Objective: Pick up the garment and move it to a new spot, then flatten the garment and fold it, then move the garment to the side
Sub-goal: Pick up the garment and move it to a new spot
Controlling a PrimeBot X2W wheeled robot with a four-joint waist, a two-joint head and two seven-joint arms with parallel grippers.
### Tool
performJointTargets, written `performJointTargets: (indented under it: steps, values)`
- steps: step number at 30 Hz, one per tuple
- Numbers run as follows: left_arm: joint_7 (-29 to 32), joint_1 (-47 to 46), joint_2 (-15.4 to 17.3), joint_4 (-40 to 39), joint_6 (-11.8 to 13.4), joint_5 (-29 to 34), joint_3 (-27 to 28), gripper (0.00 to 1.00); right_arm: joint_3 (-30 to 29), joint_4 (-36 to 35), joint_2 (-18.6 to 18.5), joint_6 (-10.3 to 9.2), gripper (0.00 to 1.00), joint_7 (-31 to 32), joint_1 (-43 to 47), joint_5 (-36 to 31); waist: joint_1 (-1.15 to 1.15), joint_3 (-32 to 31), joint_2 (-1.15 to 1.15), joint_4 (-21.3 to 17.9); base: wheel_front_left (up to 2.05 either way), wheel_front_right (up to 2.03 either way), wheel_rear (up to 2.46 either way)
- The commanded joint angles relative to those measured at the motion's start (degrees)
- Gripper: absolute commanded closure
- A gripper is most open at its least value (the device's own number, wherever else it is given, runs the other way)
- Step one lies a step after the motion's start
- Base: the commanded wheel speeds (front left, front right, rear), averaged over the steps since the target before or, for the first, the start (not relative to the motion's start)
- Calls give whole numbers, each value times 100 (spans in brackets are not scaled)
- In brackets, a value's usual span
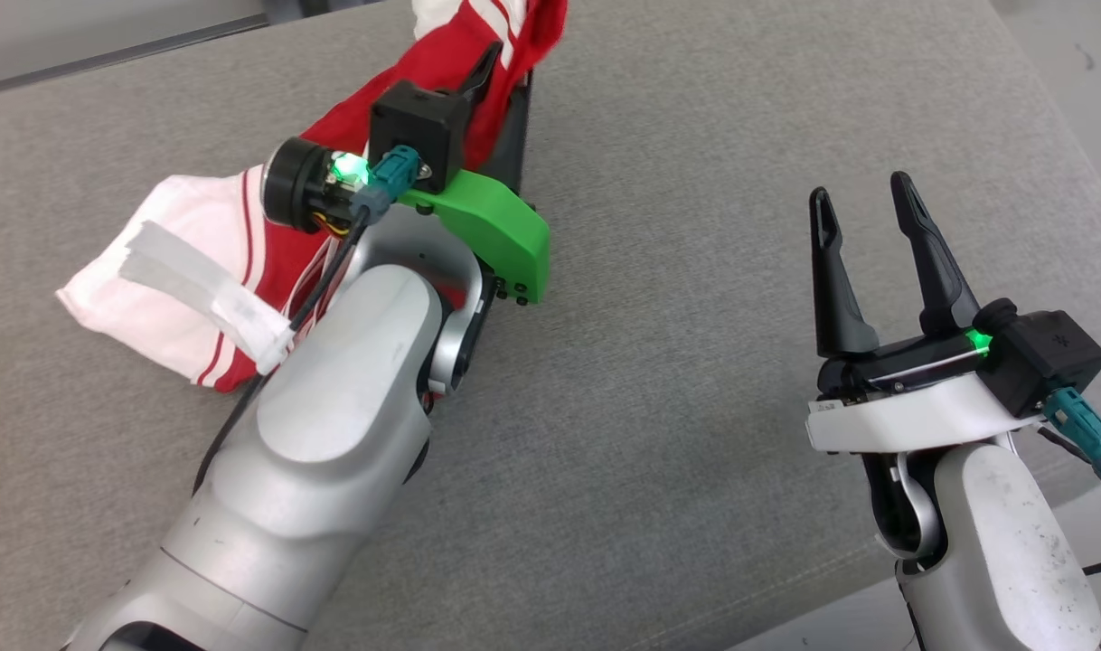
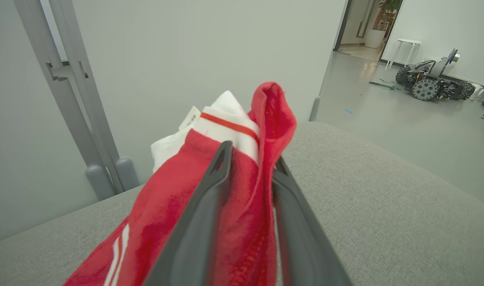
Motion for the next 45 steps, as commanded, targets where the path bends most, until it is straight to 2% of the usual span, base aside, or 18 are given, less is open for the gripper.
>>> performJointTargets:
  steps: [1,4,7,12,17,22,26,31,36,41,45]
  values:
    - [-41,-57,-10,125,-52,-31,-59,0,25,-31,8,2,0,-18,-13,39,0,293,0,-551,0,0,0]
    - [-185,-66,-90,303,-144,-170,-158,0,-4,-36,6,2,0,-19,4,45,0,263,0,-565,0,0,0]
    - [-368,-95,-115,421,-218,-281,-209,0,-66,-9,10,3,0,-18,28,-17,0,164,0,-407,0,0,0]
    - [-728,-132,-91,584,-277,-352,-133,0,-118,31,-1,2,0,-19,77,-206,0,-121,0,110,0,0,0]
    - [-1009,90,188,573,-282,-412,92,0,-133,74,0,2,0,-18,109,-395,0,-404,0,681,0,0,0]
    - [-1171,560,651,340,-329,-398,310,0,-134,127,-1,2,0,-19,182,-574,0,-634,0,1210,0,0,0]
    - [-1211,1146,1022,-7,-290,-286,463,0,-110,174,-2,2,0,-19,270,-632,0,-790,0,1467,0,0,0]
    - [-1210,2013,1264,-718,-257,-157,761,0,-124,193,-2,2,0,-18,395,-664,0,-943,0,1655,0,0,0]
    - [-1206,2806,1207,-1257,-250,137,1106,0,-145,219,-2,2,0,-18,523,-654,0,-1057,0,1740,0,0,0]
    - [-1207,3419,906,-1570,-314,458,1475,0,-92,248,0,2,0,-18,647,-565,0,-1179,0,1708,0,0,0]
    - [-1207,3918,525,-1701,-386,698,1861,0,3,286,0,2,0,-18,739,-531,0,-1248,0,1624,0,0,0]
